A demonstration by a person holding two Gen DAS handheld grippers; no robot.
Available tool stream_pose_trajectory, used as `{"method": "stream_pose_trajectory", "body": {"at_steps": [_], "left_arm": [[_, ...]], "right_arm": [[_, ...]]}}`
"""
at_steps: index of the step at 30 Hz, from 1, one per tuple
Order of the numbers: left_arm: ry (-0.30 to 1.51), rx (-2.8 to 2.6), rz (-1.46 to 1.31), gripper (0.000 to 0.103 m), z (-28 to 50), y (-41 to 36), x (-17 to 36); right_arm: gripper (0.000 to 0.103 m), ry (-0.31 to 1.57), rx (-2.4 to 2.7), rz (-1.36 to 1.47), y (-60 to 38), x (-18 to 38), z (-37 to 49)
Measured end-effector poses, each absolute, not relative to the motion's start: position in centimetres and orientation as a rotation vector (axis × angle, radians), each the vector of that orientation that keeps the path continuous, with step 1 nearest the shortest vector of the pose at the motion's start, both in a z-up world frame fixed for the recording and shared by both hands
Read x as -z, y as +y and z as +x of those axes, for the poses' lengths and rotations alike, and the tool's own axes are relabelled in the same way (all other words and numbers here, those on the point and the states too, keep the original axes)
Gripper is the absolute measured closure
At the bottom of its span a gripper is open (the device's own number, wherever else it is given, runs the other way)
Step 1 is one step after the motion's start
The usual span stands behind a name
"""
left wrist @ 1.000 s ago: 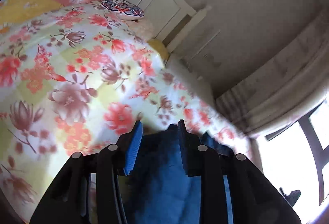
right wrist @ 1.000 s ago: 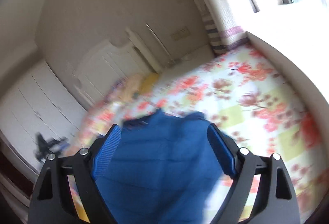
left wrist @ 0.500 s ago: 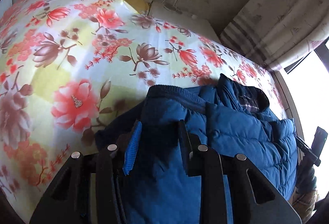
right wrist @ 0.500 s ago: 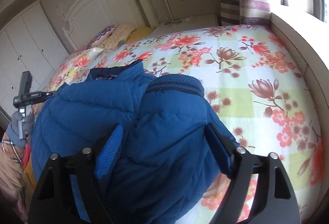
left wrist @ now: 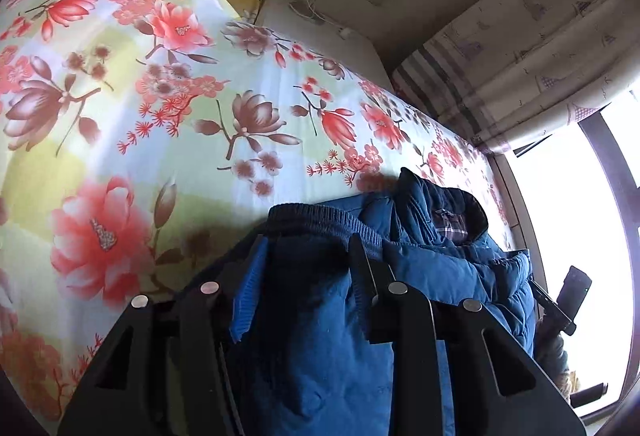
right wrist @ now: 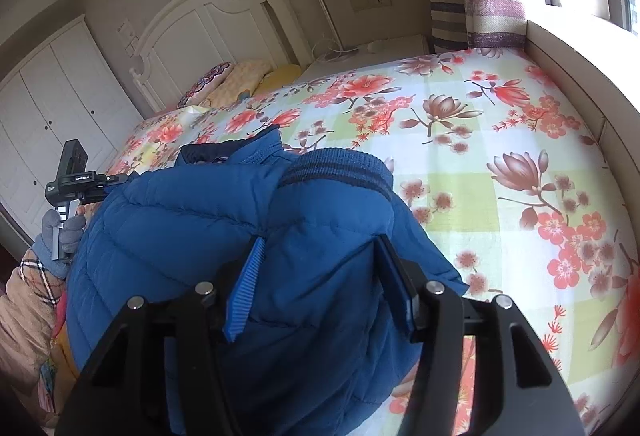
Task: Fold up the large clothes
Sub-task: 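Carry the held hem over the jacket toward the collar with both tools, then lower the folded jacket onto the bed and open both tools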
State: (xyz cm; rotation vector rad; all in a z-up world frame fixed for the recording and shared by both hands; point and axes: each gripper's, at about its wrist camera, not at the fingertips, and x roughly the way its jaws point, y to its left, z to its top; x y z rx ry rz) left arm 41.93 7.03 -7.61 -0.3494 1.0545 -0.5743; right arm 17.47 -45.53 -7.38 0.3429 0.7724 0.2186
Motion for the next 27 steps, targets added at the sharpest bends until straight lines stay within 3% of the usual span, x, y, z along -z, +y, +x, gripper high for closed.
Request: {"method": "stream_pose_trajectory", "body": {"at_steps": [3,5,8,11,15,18,22,24,25,27], "left_arm": [[1.057,0.555,-0.318,0.075,41.9,6.5,7.9],[0.962,0.494,-0.264,0.079,40.4,6.4,7.1],[0.786,0.462,-0.186,0.085,35.6,5.9,3.8],[0.652,0.477,-0.145,0.085,31.3,5.6,-0.9],[0.634,0.402,-0.136,0.085,33.5,5.1,-5.4],[0.693,0.339,-0.140,0.085,37.3,4.2,-5.1],[0.826,0.260,-0.113,0.085,41.9,2.8,0.8],[0.875,0.213,-0.086,0.084,43.0,2.5,4.7],[0.929,0.209,-0.096,0.084,43.6,2.6,7.4],[0.980,0.231,-0.180,0.083,44.2,3.7,9.2]], "right_arm": [[0.048,0.770,-0.215,0.341,-45.5,7.4,17.5],[0.088,0.738,-0.200,0.310,-45.1,6.9,16.9],[0.097,0.615,-0.160,0.179,-42.5,3.4,13.8],[0.097,0.512,-0.166,0.094,-40.4,-0.9,10.9],[0.097,0.480,-0.149,0.073,-40.5,-5.2,12.9],[0.097,0.541,-0.092,0.084,-41.3,-5.0,18.0],[0.095,0.742,-0.037,0.138,-42.5,1.3,24.0],[0.084,0.823,-0.012,0.166,-43.0,5.6,25.4],[0.070,0.843,-0.026,0.182,-43.3,7.4,25.6],[0.055,0.829,-0.053,0.275,-44.5,8.9,25.1]]}}
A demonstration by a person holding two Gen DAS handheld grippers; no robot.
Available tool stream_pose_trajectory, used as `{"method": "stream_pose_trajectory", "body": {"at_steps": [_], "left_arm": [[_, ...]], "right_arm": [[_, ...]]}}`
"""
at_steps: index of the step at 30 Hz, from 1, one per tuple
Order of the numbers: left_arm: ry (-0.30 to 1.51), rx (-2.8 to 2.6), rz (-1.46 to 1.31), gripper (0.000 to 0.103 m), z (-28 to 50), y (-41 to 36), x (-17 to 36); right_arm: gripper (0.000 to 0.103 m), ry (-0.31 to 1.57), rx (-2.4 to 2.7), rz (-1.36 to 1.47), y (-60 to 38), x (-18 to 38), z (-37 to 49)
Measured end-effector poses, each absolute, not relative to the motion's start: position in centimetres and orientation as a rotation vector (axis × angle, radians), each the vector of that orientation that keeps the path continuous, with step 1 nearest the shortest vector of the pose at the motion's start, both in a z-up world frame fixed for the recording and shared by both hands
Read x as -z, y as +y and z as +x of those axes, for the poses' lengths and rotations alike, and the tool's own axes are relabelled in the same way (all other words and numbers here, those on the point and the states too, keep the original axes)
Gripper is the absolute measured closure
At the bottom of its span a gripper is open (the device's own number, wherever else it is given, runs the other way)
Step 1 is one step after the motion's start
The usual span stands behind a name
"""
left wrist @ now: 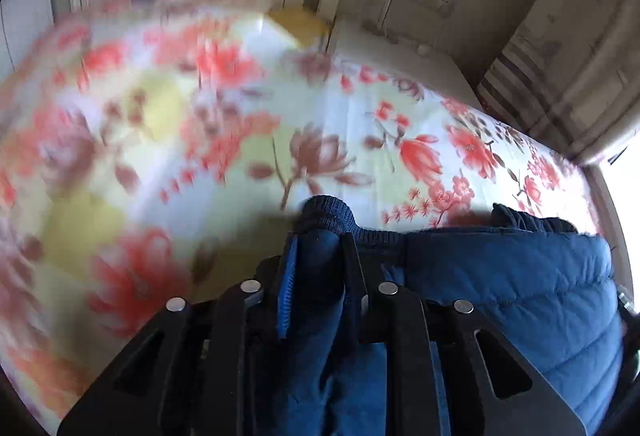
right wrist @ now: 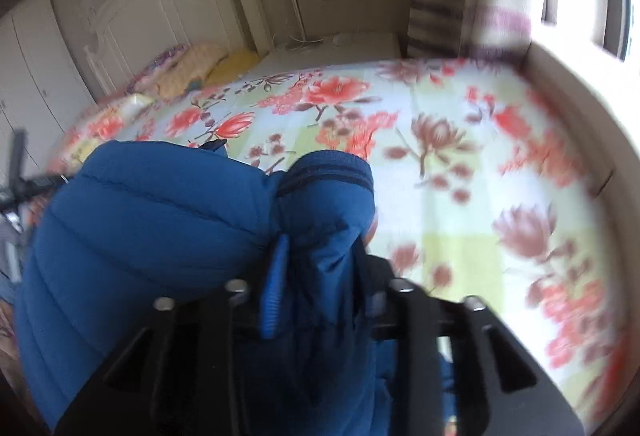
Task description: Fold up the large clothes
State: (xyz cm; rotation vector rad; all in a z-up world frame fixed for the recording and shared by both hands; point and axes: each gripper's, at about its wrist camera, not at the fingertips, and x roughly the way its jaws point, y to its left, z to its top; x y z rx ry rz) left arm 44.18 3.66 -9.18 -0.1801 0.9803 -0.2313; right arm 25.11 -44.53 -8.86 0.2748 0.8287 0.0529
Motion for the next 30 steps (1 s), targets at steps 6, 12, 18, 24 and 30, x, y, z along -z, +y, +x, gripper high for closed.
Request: {"method": "stream_pose_trajectory", "body": {"at_steps": [6,12,18,24,30], "left_arm": [[0.853,0.346,-0.245,0.081,39.5,8.3,4.8],[0.815,0.487,-0.219,0.076,27.5,13.9,5.7],[0.851,0.564,-0.309,0.076,19.6,15.9,9.4],[0.796,0.527,-0.393,0.005,18.0,15.8,11.0],[0.825,0.565,-0.264,0.006,18.6,12.5,10.7]], "right_arm": [[0.024,0.690,-0.100,0.422,-48.7,5.2,17.6],[0.019,0.593,-0.236,0.336,-47.7,4.9,3.3],[0.019,0.624,-0.319,0.342,-45.2,8.9,-3.7],[0.028,0.632,-0.354,0.333,-43.9,10.7,-1.2],[0.046,0.611,-0.309,0.252,-42.0,10.4,-0.5]]}}
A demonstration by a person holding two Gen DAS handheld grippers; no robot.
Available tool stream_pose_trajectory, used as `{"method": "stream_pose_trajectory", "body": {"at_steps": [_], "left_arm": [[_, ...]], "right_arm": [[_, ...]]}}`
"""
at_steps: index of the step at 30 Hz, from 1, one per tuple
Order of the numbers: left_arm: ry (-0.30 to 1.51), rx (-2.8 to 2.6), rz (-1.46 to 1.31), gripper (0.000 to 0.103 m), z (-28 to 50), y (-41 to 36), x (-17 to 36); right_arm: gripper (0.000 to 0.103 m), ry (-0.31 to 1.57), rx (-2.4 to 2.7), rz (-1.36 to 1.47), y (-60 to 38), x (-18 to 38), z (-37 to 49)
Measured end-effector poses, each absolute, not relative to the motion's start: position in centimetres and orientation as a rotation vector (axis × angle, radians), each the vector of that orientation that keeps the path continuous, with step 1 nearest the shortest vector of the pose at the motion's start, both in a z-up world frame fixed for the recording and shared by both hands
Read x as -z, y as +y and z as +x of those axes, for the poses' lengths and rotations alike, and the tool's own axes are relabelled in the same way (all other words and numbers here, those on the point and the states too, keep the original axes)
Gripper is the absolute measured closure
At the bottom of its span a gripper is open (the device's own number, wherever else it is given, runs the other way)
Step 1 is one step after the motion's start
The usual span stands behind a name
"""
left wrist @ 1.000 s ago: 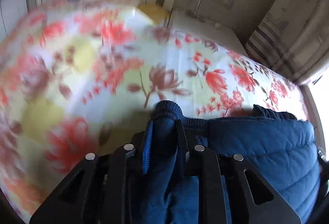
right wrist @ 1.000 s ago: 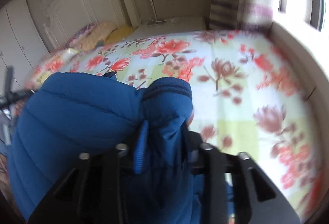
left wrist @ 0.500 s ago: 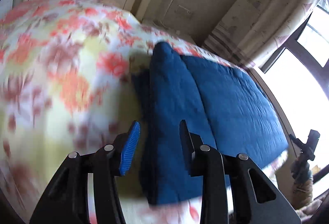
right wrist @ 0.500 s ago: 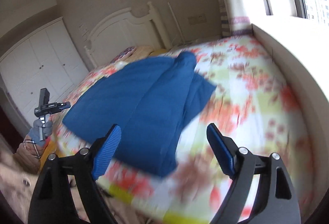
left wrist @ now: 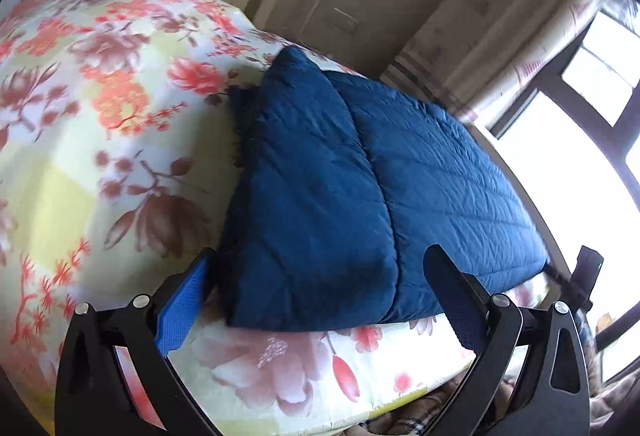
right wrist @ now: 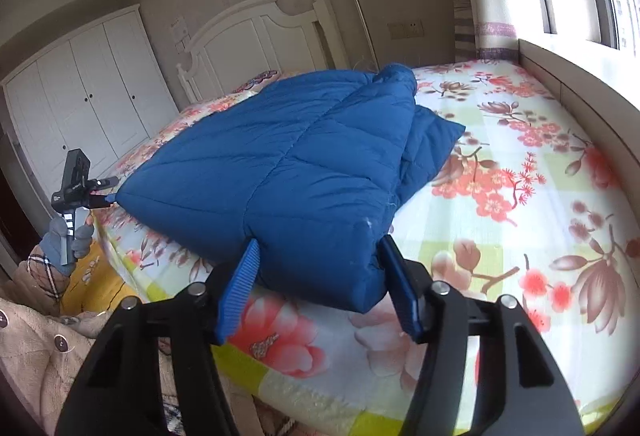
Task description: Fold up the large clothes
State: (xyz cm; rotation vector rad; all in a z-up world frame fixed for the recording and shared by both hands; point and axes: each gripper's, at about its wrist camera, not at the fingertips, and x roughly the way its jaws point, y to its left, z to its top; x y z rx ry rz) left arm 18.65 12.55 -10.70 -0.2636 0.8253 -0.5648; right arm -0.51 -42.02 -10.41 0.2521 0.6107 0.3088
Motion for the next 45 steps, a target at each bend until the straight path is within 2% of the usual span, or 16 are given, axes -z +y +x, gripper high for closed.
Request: {"method": "stream_pose_trajectory", "body": {"at_steps": [4,7,16,18,19,20,22,25,27,29,33,36,38,40,43,45], "left_arm": [[0.772,0.527,-0.166,0.049,18.2,10.7,10.4],[0.750,0.487,-0.156,0.071,16.9,11.5,10.2],[0.757,0.487,-0.202,0.073,10.6,13.9,9.7],[0.758,0.484,-0.211,0.073,9.5,14.2,9.8],[0.764,0.478,-0.216,0.071,9.3,14.4,10.0],[0.768,0.471,-0.220,0.068,9.4,14.5,10.0],[0.766,0.384,-0.211,0.041,9.6,14.8,9.4],[0.616,0.243,-0.154,0.007,9.2,14.5,5.4],[0.502,0.231,-0.130,0.007,9.2,13.3,2.1],[0.442,0.260,-0.115,0.004,10.6,10.6,-1.4],[0.469,0.241,-0.060,0.004,15.2,4.1,-4.4],[0.587,0.231,0.076,0.004,20.3,-1.2,-3.5],[0.658,0.192,0.149,0.004,23.1,-3.7,-2.2],[0.707,0.155,0.160,0.004,25.1,-4.5,-0.8],[0.758,0.116,0.128,0.004,27.4,-4.9,0.7],[0.789,0.105,0.139,0.004,28.2,-5.4,2.1]], "right_arm": [[0.075,0.589,-0.291,0.229,-41.5,10.2,-1.1],[0.083,0.596,-0.280,0.197,-40.8,10.1,-1.6],[0.084,0.646,-0.343,0.152,-40.6,9.5,-5.5],[0.082,0.659,-0.359,0.172,-40.9,9.8,-6.2],[0.075,0.664,-0.365,0.177,-40.9,9.8,-6.5],[0.061,0.667,-0.366,0.175,-40.9,9.8,-6.7],[0.032,0.660,-0.331,0.161,-41.6,8.8,-7.1],[0.030,0.545,-0.158,0.152,-43.3,4.9,-7.4],[0.027,0.471,-0.105,0.108,-42.5,1.6,-6.4],[0.011,0.411,-0.095,0.085,-40.7,-1.1,-4.3],[0.003,0.372,-0.131,0.070,-34.8,-4.4,3.0],[0.005,0.436,-0.162,0.000,-29.6,-4.8,9.8],[0.032,0.522,-0.199,-0.046,-26.5,-4.4,13.9],[0.043,0.580,-0.185,-0.151,-23.4,-3.5,17.2],[0.040,0.649,-0.133,-0.251,-21.1,-1.4,21.0],[0.031,0.777,-0.095,-0.280,-22.1,2.4,23.7]]}}
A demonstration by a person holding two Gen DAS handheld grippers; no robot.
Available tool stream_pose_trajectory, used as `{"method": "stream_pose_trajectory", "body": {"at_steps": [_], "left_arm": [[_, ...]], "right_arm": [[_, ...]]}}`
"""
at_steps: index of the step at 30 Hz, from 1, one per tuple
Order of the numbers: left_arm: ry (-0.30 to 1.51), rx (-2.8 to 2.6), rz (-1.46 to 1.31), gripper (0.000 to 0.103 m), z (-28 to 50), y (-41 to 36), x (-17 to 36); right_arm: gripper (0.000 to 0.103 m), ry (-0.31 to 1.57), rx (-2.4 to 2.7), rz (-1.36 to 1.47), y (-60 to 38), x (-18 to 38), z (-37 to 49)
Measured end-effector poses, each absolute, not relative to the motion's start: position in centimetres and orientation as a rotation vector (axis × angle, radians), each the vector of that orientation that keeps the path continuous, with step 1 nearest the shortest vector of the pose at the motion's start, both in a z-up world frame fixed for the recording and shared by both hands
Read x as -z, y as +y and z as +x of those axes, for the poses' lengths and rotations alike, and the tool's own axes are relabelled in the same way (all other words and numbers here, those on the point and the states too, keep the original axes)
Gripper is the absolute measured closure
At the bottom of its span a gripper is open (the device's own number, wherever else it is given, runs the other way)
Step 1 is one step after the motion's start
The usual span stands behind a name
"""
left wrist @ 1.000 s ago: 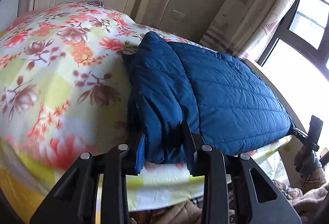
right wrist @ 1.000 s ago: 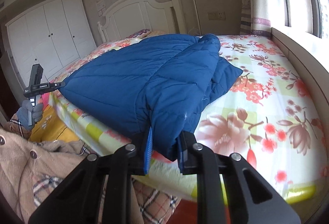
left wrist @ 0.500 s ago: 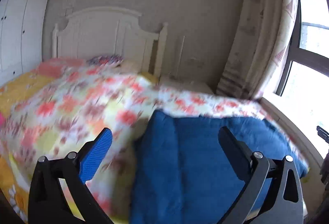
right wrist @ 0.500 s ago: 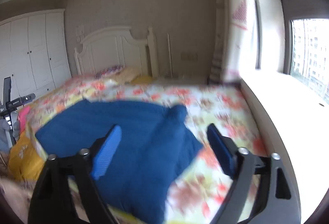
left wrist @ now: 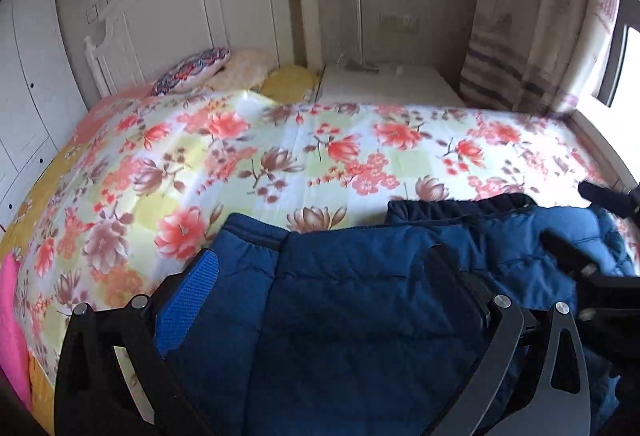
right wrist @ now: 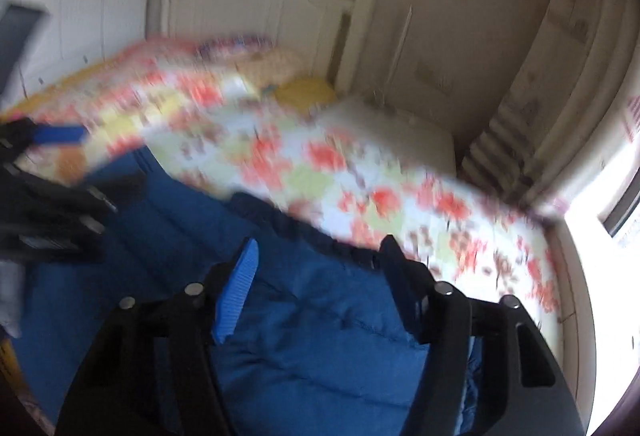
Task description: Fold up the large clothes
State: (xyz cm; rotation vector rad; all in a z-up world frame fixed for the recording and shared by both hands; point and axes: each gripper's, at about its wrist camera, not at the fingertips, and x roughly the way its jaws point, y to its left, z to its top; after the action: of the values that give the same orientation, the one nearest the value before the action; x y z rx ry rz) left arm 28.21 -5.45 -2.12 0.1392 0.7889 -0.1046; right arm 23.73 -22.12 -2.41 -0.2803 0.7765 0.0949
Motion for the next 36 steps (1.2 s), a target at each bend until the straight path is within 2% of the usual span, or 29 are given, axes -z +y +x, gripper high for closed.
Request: {"method": "stream_pose_trajectory", "body": {"at_steps": [1,2,3,7,19,24,27,30,32,36], "left_arm": [[0.813,0.099,0.159,0.004,28.9,-5.9,3.3],[0.844,0.104,0.173,0.004,29.6,-6.4,4.5],[0.866,0.115,0.178,0.004,30.0,-6.8,5.4],[0.926,0.140,0.185,0.004,31.4,-7.5,9.1],[0.905,0.159,0.135,0.004,31.4,-6.8,10.3],[0.900,0.157,0.136,0.004,31.3,-6.7,10.3],[0.901,0.160,0.135,0.004,31.3,-6.7,10.3],[0.898,0.164,0.129,0.004,31.3,-6.6,10.3],[0.898,0.160,0.136,0.004,31.3,-6.7,10.3],[0.898,0.156,0.142,0.004,31.4,-6.8,10.4]], "right_arm": [[0.026,0.869,-0.063,-0.326,-22.6,5.1,24.8],[0.025,0.944,-0.074,-0.287,-24.1,8.0,25.6],[0.025,0.927,-0.088,-0.207,-25.2,8.3,25.6],[0.025,0.888,-0.077,-0.092,-26.8,8.1,25.0],[0.025,0.911,-0.114,-0.039,-28.0,7.0,24.9],[0.025,0.762,0.001,-0.014,-32.5,2.9,22.6],[0.025,0.898,0.036,0.092,-36.8,7.9,23.8],[0.029,0.881,0.005,0.247,-39.1,8.3,23.6],[0.029,0.894,0.022,0.220,-38.8,8.1,23.8],[0.027,0.826,0.095,0.120,-34.8,3.7,23.2]]}}
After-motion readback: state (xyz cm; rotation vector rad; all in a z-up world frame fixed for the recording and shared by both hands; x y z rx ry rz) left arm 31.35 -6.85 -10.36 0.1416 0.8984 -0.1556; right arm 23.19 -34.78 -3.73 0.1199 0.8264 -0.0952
